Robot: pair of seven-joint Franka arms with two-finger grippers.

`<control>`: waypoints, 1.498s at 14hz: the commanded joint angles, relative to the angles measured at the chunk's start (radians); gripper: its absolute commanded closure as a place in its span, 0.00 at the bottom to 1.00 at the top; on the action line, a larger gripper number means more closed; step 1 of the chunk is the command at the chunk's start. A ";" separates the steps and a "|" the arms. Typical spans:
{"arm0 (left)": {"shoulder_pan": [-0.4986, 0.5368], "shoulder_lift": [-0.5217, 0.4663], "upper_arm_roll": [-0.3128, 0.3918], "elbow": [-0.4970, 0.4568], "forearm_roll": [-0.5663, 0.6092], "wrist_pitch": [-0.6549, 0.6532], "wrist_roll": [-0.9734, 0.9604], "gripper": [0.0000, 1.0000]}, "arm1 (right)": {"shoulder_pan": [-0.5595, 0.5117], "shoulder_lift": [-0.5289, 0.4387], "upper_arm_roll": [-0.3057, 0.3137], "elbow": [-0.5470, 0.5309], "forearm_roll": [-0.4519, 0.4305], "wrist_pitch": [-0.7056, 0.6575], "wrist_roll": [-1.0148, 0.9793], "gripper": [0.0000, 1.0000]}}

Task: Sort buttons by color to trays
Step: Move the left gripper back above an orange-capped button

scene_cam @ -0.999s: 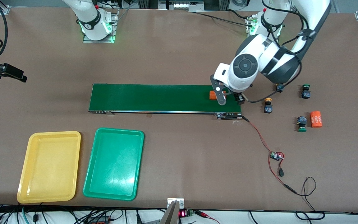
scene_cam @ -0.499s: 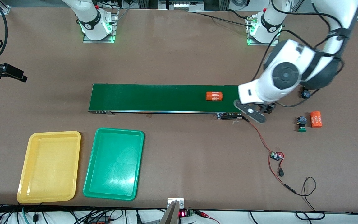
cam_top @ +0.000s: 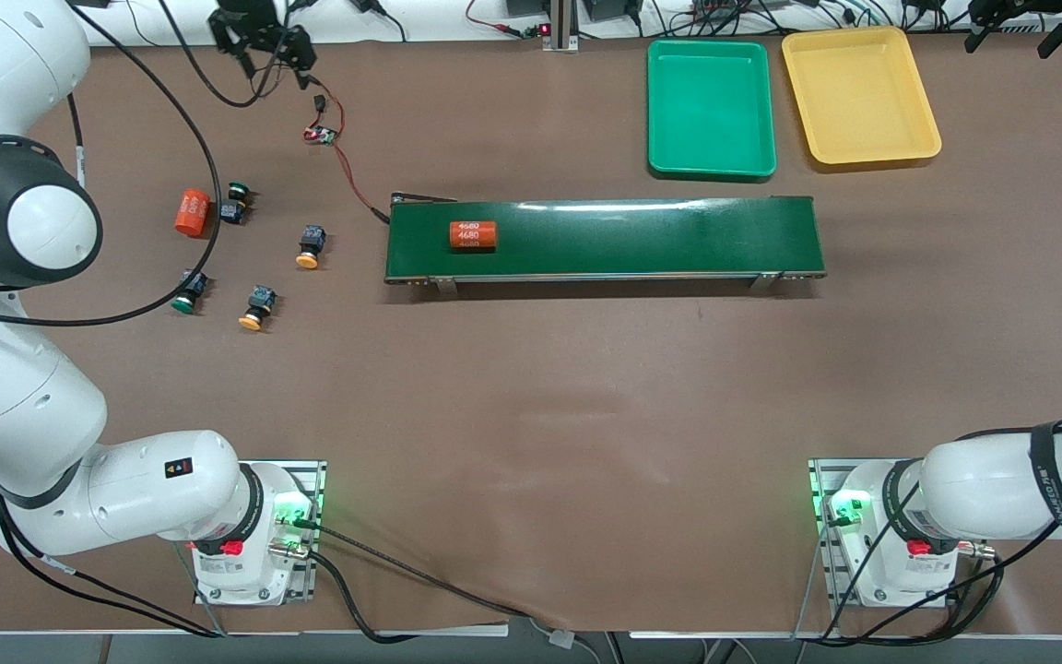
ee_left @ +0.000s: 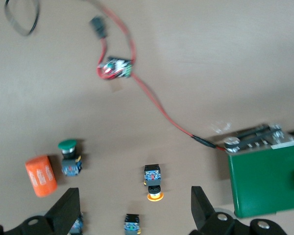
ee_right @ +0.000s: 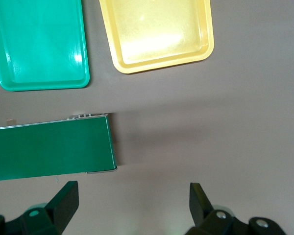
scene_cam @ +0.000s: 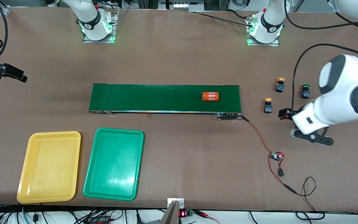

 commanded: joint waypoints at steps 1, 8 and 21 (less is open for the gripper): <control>-0.087 -0.022 0.181 -0.048 -0.106 -0.006 -0.075 0.00 | -0.004 -0.001 0.003 0.006 0.016 -0.010 0.011 0.00; -0.250 -0.304 0.344 -0.705 -0.239 0.435 -0.075 0.00 | -0.004 -0.001 0.006 0.006 0.016 -0.010 0.011 0.00; -0.289 -0.107 0.367 -0.802 -0.116 0.678 -0.039 0.02 | -0.001 0.001 0.007 0.006 0.018 -0.010 0.011 0.00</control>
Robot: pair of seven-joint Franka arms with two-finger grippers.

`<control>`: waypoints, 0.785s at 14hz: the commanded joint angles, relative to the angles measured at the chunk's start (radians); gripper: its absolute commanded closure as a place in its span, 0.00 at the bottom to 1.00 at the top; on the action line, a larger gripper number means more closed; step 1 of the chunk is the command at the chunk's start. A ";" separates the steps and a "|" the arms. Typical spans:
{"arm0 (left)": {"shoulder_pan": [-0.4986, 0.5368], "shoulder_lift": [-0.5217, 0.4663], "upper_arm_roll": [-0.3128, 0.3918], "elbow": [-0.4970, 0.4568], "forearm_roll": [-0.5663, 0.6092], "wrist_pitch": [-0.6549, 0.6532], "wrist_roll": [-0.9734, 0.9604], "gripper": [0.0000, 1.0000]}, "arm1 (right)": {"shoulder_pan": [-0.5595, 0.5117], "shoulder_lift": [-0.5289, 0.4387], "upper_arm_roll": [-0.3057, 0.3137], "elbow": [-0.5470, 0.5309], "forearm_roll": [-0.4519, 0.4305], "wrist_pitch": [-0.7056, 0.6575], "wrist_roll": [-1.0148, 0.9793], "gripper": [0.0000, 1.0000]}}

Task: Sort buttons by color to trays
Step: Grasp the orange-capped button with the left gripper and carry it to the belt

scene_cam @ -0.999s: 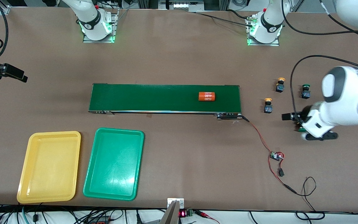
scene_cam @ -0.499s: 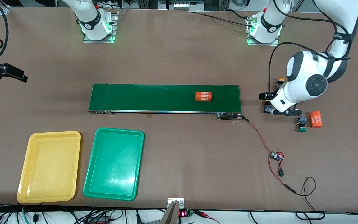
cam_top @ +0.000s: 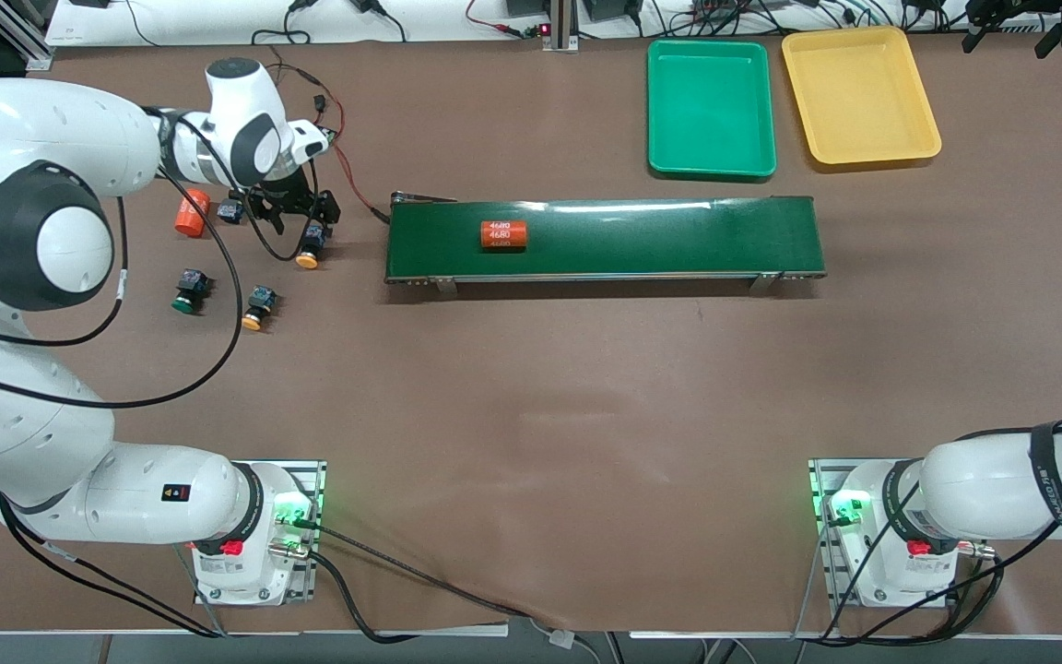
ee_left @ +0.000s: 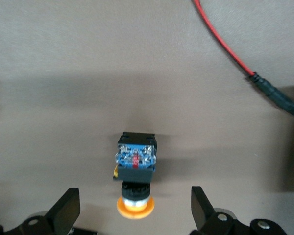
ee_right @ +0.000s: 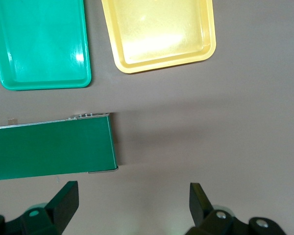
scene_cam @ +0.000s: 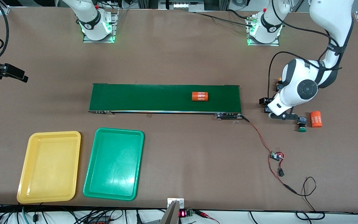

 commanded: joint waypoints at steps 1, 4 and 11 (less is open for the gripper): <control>-0.015 0.030 0.017 -0.005 0.015 0.040 0.016 0.07 | -0.002 0.000 0.004 0.006 0.016 -0.010 0.011 0.00; -0.015 0.077 0.017 0.001 0.012 0.116 0.016 0.44 | -0.002 0.000 0.004 0.006 0.016 -0.010 0.011 0.00; -0.015 0.013 0.017 0.059 0.015 0.056 0.005 0.81 | -0.003 0.000 0.004 0.006 0.016 -0.010 0.011 0.00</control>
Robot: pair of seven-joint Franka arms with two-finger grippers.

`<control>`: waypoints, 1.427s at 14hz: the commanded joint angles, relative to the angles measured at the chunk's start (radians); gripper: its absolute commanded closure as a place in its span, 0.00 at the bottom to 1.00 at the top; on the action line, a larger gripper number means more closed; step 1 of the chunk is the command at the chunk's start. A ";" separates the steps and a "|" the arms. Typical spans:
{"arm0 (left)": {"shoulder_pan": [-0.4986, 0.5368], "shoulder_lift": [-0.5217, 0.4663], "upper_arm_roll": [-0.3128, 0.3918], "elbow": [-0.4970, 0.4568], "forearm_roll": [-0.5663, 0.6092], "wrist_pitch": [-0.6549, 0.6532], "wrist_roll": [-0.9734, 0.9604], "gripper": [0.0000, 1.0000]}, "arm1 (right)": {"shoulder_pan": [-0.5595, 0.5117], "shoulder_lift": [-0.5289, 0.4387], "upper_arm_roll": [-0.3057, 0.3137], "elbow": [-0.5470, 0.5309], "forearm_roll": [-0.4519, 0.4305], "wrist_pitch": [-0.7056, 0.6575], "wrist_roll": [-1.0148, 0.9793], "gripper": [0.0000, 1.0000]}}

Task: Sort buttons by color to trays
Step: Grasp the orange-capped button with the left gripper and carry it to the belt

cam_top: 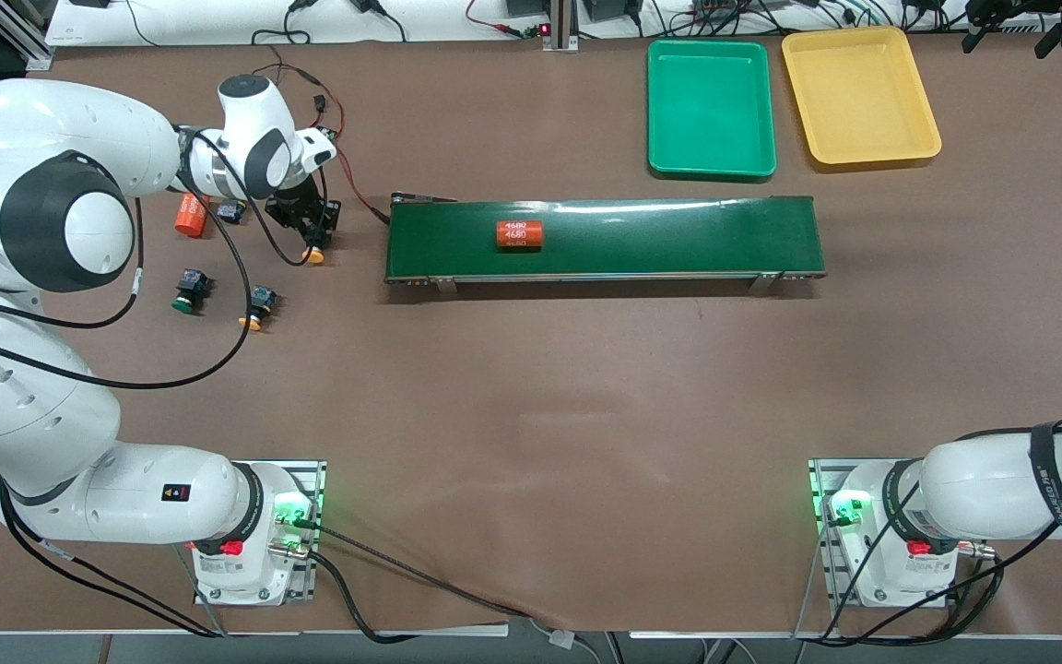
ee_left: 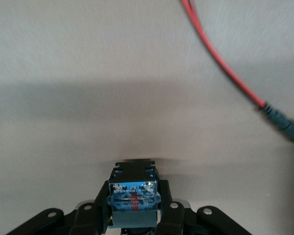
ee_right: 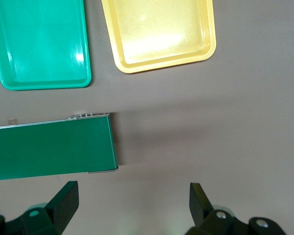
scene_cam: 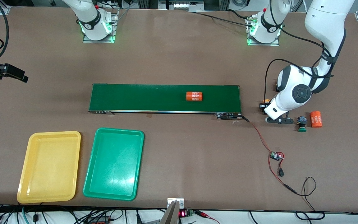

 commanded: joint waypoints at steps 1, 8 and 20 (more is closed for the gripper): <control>-0.015 -0.064 0.014 0.064 0.015 -0.115 0.002 0.81 | -0.003 -0.001 0.004 0.006 0.016 -0.010 0.011 0.00; -0.096 -0.079 -0.092 0.308 -0.040 -0.458 -0.106 0.80 | -0.003 -0.001 0.004 0.008 0.016 -0.010 0.011 0.00; -0.200 0.031 -0.186 0.267 -0.051 -0.307 -0.367 0.72 | -0.003 -0.001 0.004 0.006 0.016 -0.010 0.011 0.00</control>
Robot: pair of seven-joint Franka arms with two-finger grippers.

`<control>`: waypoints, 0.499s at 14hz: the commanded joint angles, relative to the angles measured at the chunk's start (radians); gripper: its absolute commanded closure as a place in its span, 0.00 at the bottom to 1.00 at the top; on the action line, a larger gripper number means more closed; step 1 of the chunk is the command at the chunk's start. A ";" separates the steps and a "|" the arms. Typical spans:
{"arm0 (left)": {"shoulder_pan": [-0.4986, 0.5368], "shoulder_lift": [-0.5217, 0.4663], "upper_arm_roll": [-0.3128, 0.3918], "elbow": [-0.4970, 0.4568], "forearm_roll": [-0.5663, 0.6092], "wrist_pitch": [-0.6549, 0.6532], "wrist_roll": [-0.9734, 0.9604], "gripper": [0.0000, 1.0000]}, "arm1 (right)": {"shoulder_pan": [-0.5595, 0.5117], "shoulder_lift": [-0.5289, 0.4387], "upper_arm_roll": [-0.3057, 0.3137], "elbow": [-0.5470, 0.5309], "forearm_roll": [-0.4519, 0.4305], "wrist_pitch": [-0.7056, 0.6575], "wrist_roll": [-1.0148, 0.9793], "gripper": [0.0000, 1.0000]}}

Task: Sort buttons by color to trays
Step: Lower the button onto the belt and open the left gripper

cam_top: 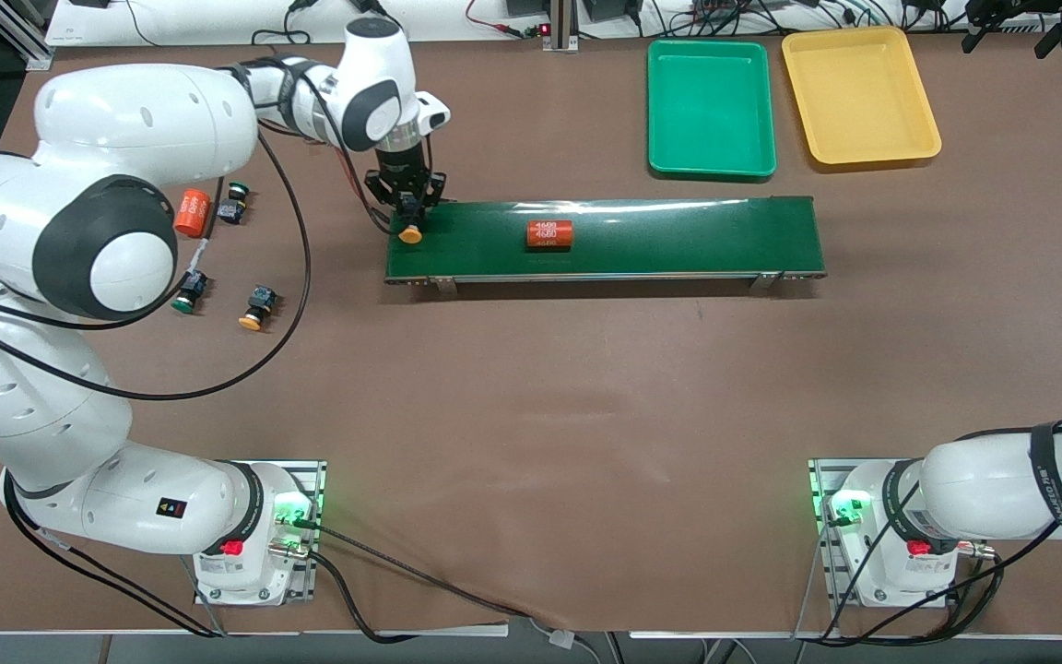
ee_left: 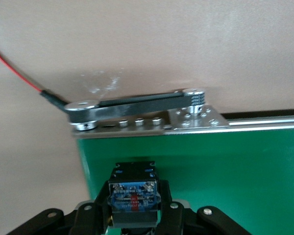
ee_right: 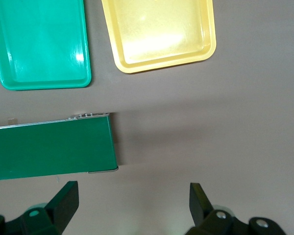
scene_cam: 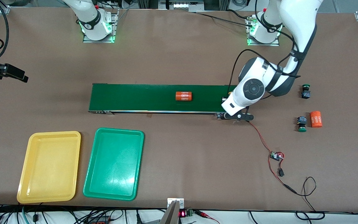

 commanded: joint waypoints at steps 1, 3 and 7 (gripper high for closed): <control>-0.019 -0.007 -0.003 -0.003 -0.040 0.020 -0.032 0.67 | -0.003 -0.001 0.004 0.006 0.016 -0.010 0.011 0.00; -0.021 -0.007 -0.010 -0.003 -0.061 0.020 -0.030 0.11 | -0.003 -0.001 0.004 0.006 0.017 -0.010 0.011 0.00; -0.015 -0.099 -0.010 0.008 -0.065 -0.014 -0.032 0.00 | -0.005 -0.001 0.004 0.006 0.017 -0.010 0.009 0.00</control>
